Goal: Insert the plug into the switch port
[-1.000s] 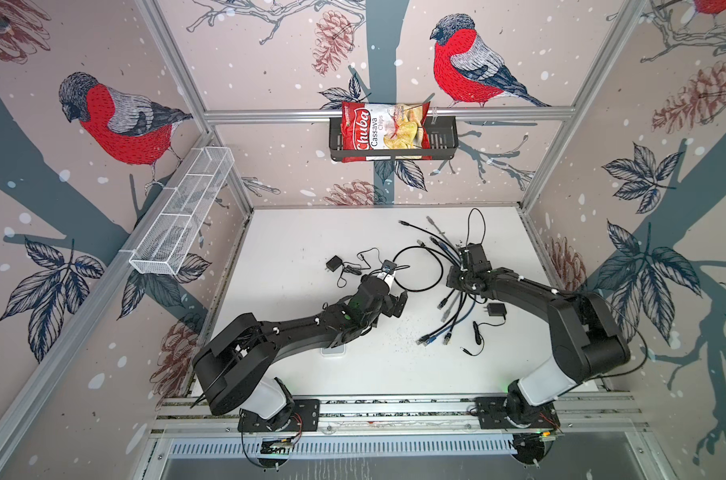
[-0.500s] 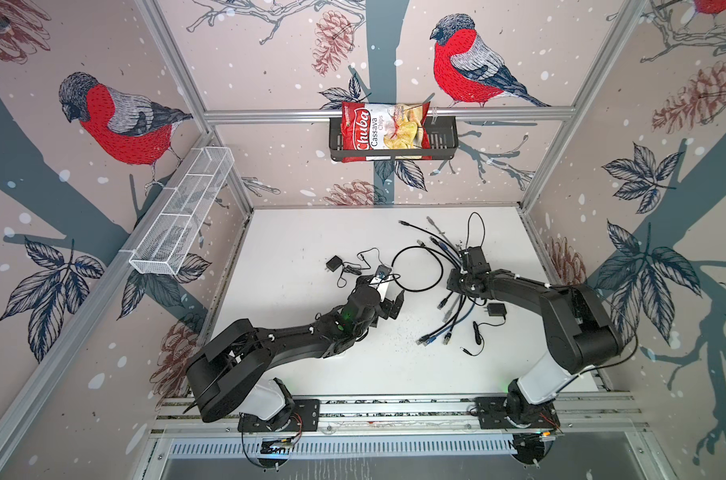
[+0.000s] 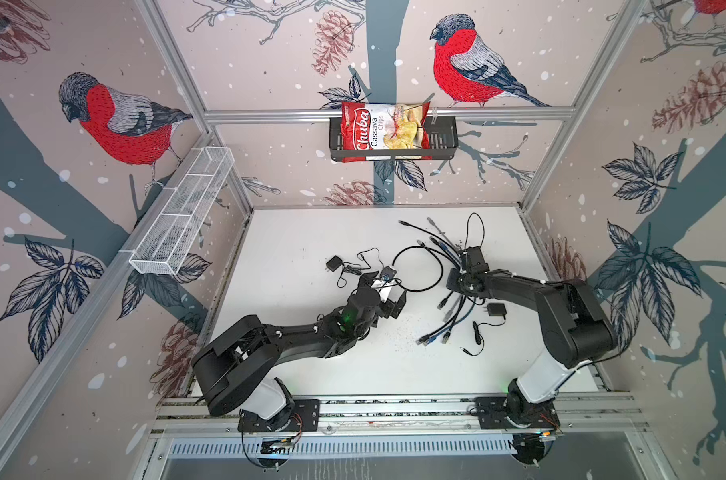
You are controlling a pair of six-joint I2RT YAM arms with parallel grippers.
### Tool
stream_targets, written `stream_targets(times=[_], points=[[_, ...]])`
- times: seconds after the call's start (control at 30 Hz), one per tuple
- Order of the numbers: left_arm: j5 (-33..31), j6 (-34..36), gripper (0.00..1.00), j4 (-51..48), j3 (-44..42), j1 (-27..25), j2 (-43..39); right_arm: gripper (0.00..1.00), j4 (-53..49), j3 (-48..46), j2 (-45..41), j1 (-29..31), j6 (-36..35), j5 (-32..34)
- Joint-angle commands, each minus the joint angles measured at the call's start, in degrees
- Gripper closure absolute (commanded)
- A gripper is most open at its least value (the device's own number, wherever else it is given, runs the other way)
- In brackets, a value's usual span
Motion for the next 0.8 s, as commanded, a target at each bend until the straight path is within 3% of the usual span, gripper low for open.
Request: stream_targets(times=[0.0, 0.13, 0.37, 0.77], points=[[1.6, 1.5, 0.03, 2.8, 0.7, -0.1, 0.7, 0.6, -0.6, -0.2, 0.0, -0.1, 0.6, -0.5], [2.2, 2.3, 0.03, 3.7, 0.4, -0.1, 1.7, 0.62, 0.1, 0.1, 0.8, -0.1, 0.7, -1.1], [3.6, 6.6, 0.03, 13.6, -4.3, -0.3, 2.7, 0.71, 0.2, 0.5, 1.3, -0.2, 2.2, -2.9], [10.1, 8.9, 0.05, 15.5, -4.2, -0.4, 5.2, 0.9, 0.5, 0.2, 0.9, -0.6, 2.7, -3.6]])
